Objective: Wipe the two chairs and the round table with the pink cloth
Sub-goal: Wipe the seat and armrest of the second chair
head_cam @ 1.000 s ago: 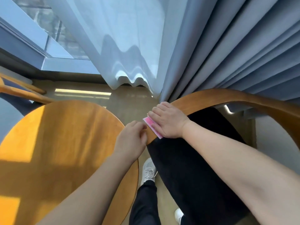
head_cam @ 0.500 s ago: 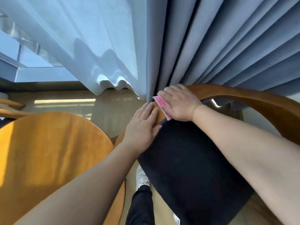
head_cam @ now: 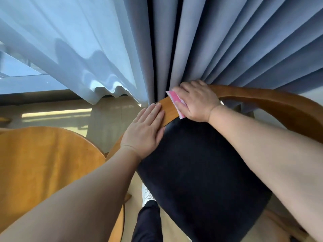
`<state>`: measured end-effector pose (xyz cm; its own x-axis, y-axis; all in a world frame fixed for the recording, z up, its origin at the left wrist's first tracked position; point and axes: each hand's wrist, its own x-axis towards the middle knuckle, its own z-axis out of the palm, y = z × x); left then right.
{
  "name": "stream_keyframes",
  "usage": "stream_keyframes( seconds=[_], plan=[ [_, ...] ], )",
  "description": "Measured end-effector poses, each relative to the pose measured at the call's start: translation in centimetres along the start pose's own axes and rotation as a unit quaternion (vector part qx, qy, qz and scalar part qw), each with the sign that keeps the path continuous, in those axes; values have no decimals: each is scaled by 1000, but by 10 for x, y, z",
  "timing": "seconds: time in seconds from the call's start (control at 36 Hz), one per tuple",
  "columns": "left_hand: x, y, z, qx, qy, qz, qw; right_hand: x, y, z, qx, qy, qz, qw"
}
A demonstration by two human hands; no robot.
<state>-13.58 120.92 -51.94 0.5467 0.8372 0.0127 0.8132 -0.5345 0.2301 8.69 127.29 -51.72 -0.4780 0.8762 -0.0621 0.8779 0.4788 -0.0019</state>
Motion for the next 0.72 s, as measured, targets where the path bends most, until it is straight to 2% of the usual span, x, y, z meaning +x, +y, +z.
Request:
stream_keyframes(
  seconds=[0.28,0.47,0.58,0.72],
  plan=[
    [1,1,-3,24,-24,15,999,-53,75,-6,-40,-36,176,983],
    [1,1,-6,26,-21,17,999,-60,90,-7,-34,-112,161,980],
    [1,2,-6,15,-12,13,1000,-66,106,-14,-1,-194,91,977],
    [1,5,-11,-10,-14,1,1000,-65,105,-13,-7,-189,89,978]
  ],
)
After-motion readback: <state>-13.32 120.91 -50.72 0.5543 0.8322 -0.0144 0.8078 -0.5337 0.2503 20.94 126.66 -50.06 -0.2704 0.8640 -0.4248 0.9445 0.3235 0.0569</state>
